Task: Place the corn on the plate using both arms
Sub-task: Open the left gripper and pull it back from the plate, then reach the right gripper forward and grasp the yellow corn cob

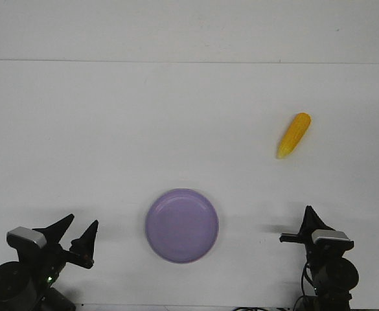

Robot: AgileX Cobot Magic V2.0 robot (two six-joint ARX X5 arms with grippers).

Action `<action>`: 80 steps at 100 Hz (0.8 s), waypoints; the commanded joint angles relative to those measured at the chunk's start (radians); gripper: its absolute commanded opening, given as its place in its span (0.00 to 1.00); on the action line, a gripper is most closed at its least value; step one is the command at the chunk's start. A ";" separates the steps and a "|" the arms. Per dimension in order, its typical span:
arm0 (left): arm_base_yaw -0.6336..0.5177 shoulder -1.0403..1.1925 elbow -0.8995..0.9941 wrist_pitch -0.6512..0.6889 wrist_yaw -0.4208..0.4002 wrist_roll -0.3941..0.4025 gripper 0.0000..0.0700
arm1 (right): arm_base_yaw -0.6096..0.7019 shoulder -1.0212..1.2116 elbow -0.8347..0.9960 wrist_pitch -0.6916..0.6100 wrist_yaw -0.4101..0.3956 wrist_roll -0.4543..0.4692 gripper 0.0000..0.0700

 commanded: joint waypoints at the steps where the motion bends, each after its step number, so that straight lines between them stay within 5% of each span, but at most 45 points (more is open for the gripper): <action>1: -0.006 0.016 0.003 0.008 -0.002 0.010 0.66 | 0.000 -0.001 0.010 0.024 -0.003 0.074 0.01; 23: -0.006 0.058 0.003 0.009 -0.002 0.010 0.66 | 0.000 0.135 0.259 -0.010 0.048 0.121 0.05; 26: -0.005 0.061 0.003 0.010 -0.002 0.010 0.66 | 0.001 0.189 0.307 -0.011 0.048 0.114 0.17; 35: -0.006 0.061 0.003 0.010 -0.002 0.010 0.66 | 0.002 0.390 0.463 -0.044 0.047 0.104 0.74; 39: -0.006 0.061 0.003 0.010 -0.002 0.010 0.66 | 0.002 0.494 0.534 -0.068 0.039 0.101 0.85; 80: -0.005 0.061 0.003 0.010 -0.003 0.012 0.66 | -0.016 1.533 1.203 -0.282 0.025 0.093 0.84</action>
